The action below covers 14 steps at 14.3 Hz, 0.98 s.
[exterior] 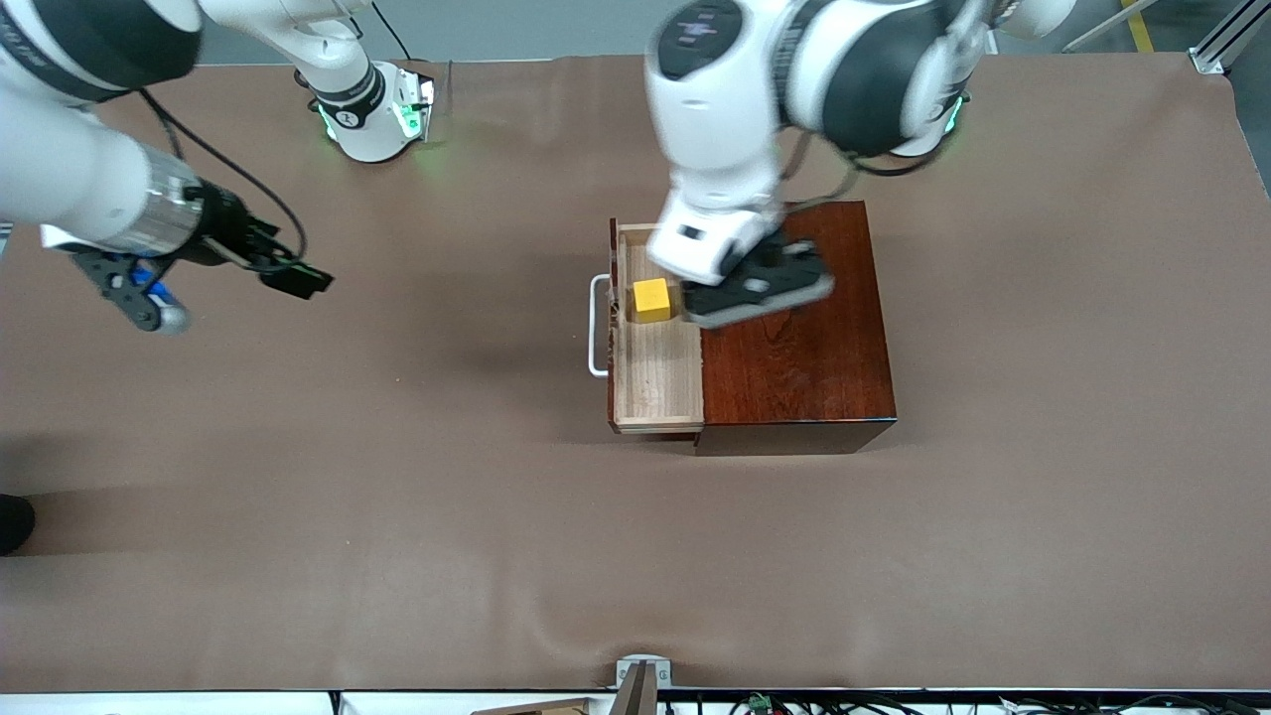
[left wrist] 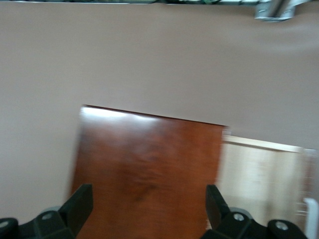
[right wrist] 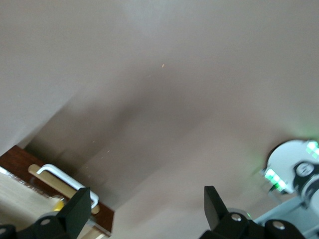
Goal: Open drawer, take yellow block, close drawer
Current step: 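Raise the left gripper away while the right gripper reaches toward the drawer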
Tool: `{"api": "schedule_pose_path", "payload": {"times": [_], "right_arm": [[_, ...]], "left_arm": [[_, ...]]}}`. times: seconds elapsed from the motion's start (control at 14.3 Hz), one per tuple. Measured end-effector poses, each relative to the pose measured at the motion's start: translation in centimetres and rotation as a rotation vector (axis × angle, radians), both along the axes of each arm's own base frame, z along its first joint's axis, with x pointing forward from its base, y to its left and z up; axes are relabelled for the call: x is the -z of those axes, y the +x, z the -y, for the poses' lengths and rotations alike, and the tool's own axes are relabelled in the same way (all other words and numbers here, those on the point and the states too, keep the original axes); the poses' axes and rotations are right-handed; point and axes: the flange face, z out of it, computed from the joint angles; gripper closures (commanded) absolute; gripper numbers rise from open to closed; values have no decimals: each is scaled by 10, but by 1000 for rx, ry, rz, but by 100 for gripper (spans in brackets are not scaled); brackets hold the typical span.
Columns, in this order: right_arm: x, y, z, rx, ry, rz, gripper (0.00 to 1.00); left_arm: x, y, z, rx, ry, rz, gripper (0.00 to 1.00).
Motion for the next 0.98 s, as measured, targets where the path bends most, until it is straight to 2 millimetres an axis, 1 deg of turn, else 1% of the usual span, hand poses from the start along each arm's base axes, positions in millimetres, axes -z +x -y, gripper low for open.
{"api": "schedule_pose_path", "payload": {"times": [0.14,0.28,0.56,0.63,0.77,0.84,0.98], "right_arm": [[2,-1,-19,55,-6,-2,0],[4,-4,-45,114,-23,-2,0],[15,-15,-106,222,-59,-8,0],[23,-20,-128,256,-73,-15,0],[33,-24,-148,278,-88,-24,0],[38,-25,-157,288,-92,-25,0],[43,-28,-169,309,-99,-27,0]], "left_arm": [[-11,12,-42,-3,22,-34,0],[-18,17,-82,-6,21,-71,0],[-43,22,-182,51,-7,-139,0],[-51,20,-219,67,-15,-157,0],[-57,19,-257,76,-64,-182,0],[-62,20,-280,85,-88,-189,0],[-73,23,-321,114,-106,-184,0]]}}
